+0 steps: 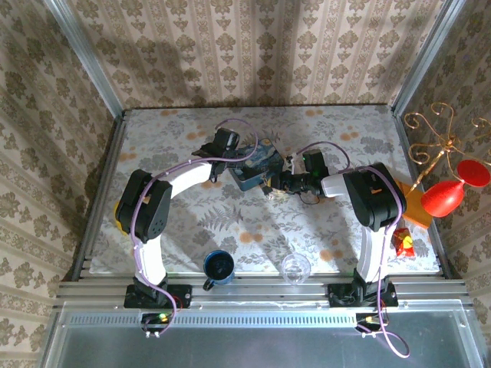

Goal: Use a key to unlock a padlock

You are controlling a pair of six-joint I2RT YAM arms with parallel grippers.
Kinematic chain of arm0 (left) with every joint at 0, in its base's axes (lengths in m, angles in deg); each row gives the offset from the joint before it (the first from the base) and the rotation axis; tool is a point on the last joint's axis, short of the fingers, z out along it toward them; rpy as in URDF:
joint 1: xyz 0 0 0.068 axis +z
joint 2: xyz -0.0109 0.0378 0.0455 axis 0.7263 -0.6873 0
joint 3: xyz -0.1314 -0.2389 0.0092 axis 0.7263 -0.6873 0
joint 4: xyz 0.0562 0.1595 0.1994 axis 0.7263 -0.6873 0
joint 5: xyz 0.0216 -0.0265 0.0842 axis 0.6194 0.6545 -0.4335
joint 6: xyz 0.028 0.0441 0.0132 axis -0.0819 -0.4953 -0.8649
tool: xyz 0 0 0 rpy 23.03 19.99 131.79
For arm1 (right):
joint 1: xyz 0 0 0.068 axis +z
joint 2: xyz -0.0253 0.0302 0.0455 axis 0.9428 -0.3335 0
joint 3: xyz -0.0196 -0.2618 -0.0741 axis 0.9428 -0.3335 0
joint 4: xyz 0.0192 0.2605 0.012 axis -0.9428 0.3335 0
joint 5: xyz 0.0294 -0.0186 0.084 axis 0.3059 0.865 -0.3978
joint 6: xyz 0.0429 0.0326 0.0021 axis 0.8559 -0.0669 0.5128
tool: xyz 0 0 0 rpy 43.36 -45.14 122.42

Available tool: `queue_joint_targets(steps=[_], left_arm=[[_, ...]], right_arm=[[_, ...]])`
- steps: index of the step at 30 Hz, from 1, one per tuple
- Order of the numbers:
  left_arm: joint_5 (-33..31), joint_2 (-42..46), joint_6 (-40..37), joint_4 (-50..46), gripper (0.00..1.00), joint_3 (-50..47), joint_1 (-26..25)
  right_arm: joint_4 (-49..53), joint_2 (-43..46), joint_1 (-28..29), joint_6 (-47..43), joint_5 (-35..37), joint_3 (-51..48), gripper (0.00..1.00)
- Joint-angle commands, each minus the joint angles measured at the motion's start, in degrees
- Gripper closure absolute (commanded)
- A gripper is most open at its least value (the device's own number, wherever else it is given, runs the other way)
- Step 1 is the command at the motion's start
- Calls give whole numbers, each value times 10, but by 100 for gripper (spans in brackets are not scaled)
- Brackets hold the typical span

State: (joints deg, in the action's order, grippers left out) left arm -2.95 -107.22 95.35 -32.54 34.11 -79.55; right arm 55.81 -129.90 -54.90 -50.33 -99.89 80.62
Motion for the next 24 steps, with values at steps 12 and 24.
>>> queue_joint_targets(steps=[12, 24], left_arm=[[6, 2, 5, -65, 0, -11, -2], [12, 4, 10, -64, 0, -11, -2]], right_arm=[[110, -30, 13, -63, -22, 49, 69], [123, -50, 17, -64, -26, 65, 73]])
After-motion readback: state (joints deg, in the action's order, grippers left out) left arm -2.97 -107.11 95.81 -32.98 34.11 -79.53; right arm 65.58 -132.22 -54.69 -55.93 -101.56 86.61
